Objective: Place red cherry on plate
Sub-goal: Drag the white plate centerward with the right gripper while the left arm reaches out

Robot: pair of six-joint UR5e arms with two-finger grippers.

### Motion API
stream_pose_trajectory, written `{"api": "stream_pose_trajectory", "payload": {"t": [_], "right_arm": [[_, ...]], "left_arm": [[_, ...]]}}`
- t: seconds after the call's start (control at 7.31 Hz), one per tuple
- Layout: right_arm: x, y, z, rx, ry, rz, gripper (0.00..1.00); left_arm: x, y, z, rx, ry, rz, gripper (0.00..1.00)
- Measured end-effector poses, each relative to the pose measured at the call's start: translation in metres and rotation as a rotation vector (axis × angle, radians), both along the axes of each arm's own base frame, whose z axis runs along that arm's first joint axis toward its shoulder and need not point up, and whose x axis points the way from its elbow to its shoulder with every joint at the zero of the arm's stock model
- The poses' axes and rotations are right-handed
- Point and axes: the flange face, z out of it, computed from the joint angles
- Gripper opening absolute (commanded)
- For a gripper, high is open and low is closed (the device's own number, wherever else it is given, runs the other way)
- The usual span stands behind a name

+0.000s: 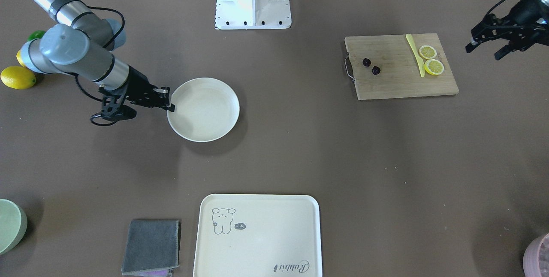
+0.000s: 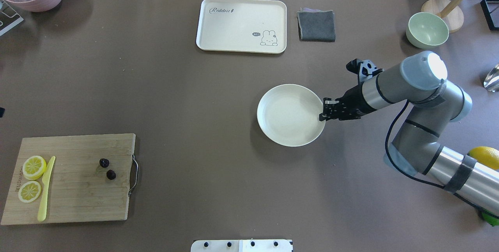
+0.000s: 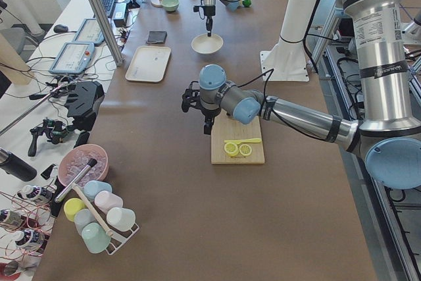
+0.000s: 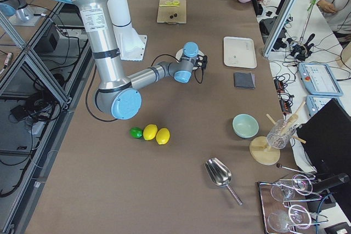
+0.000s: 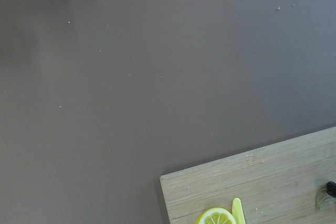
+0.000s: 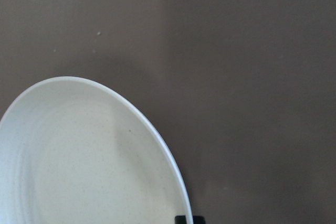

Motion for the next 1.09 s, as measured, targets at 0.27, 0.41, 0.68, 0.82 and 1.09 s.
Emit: {"api": "stream_pose_trajectory", "payload": {"t": [0.27,0.41,0.68,0.82,1.09], "right_arm": [[-0.046,0.035,-0.031,-0.011,-0.023,0.027,0.0],[-0.066,0.052,-0.038,-0.014,-0.027,0.033,0.0],[-0.094,0.079,-0.046,-0.006,-0.028,0.031,0.0],[-0.1,0.086,-0.048,-0.005,-0.03,0.027,0.25],[-0.098,0.09,-0.054,0.001,-0.043,0.027,1.0]], "left_arm": [[0.055,0.019,-0.011,0.001,0.015,0.005,0.97],[0.082,0.027,-0.012,-0.017,-0.002,-0.012,0.98],[0.139,0.051,-0.014,-0.055,-0.049,-0.062,0.97],[0.168,0.062,-0.017,-0.067,-0.06,-0.077,0.97],[0.209,0.075,-0.027,-0.095,-0.051,-0.08,0.9]]}}
